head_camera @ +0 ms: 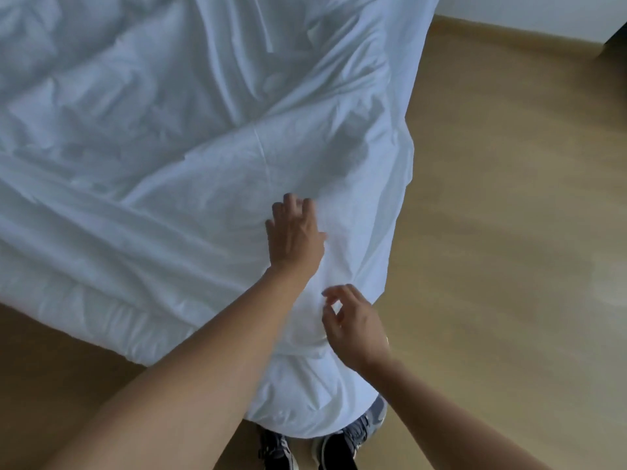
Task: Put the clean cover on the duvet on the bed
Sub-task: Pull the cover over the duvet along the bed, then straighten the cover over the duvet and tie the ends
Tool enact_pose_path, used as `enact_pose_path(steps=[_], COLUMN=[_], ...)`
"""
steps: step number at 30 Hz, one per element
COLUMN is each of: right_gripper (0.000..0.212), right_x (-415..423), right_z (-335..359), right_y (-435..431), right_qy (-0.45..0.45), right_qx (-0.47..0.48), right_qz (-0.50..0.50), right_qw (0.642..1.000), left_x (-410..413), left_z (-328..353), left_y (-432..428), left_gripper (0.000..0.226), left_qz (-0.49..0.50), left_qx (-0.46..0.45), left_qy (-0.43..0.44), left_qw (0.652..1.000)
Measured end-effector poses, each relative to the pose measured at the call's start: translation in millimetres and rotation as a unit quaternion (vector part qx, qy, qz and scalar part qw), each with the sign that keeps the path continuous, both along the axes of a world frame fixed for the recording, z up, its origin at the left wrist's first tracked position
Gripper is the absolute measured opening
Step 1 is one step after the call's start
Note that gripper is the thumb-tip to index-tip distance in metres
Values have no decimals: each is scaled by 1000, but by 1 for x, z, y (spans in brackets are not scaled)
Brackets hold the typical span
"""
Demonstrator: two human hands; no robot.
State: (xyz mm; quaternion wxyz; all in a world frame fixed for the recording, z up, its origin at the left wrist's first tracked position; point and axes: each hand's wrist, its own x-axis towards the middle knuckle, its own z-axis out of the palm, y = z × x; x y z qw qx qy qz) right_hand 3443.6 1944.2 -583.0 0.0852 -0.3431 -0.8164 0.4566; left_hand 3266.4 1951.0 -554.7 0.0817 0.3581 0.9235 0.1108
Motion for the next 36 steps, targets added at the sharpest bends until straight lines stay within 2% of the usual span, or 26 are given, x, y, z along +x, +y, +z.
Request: enact_pose_path(steps=[1, 3, 4, 6, 7, 8, 9, 10, 11, 12, 13, 16, 19, 23, 25, 27, 29, 31, 32, 35, 36], right_gripper=[24, 43, 55, 70, 69, 57, 33, 21, 37, 49, 50, 31, 30, 35, 35, 35, 36, 39, 39, 38, 38], right_x=[-12, -39, -53, -78, -90, -100, -108, -115, -119, -119, -118, -105, -84, -45, -21, -1, 11, 8, 3, -11, -12], right_z=[3, 10, 13, 13, 14, 12, 9, 9, 7, 5, 5, 10, 9, 6, 2, -4, -8, -6, -4, 9, 12], right_y=[12, 39, 52, 72, 77, 80, 81, 81, 82, 81, 79, 72, 58, 33, 16, -1, -13, -14, -11, 5, 11], right_qy=[-11, -40, -47, -15, 5, 22, 39, 50, 46, 33, 24, 4, -41, -60, -96, -146, -165, -166, -175, -197, -208], right_qx=[-4, -60, -126, -288, -351, -387, -402, -407, -408, -405, -397, -363, -310, -371, -363, -315, -292, -283, -274, -251, -236], right_qz=[-65, -178, -218, -285, -313, -336, -359, -386, -400, -403, -404, -381, -350, -333, -303, -286, -277, -236, -200, -103, -76], right_qw=[998, 981, 967, 914, 883, 859, 841, 826, 819, 820, 823, 850, 883, 865, 876, 893, 900, 915, 924, 942, 946], left_x=[-4, -13, -17, -22, -23, -23, -23, -24, -25, -26, -27, -28, -20, 0, 3, 2, -1, 0, 3, 15, 17], left_z=[0, 1, 3, 12, 16, 20, 23, 25, 26, 27, 29, 34, 36, 32, 30, 34, 36, 37, 34, 24, 20], left_y=[-2, -4, -5, -8, -9, -12, -16, -20, -24, -28, -30, -30, -33, -49, -57, -50, -27, 4, 17, 37, 39], left_gripper=[27, 17, 14, 8, 6, 6, 5, 6, 7, 9, 9, 8, 22, 14, 12, 15, 43, 73, 70, 16, 10], left_qz=[0, -6, -1, -5, -14, -23, -27, -27, -28, -33, -42, -69, -126, -214, -248, -241, -201, -177, -174, -145, -138], left_qx=[5, 5, 13, 40, 53, 61, 63, 62, 60, 58, 54, 29, -13, -96, -146, -137, -91, -117, -154, -207, -210], left_qy=[-6, -45, -64, -104, -124, -144, -162, -179, -195, -210, -223, -284, -345, -402, -408, -381, -284, -193, -164, -139, -147], left_qw=[1000, 999, 998, 994, 991, 987, 984, 982, 978, 975, 972, 956, 930, 885, 866, 882, 933, 958, 959, 958, 957])
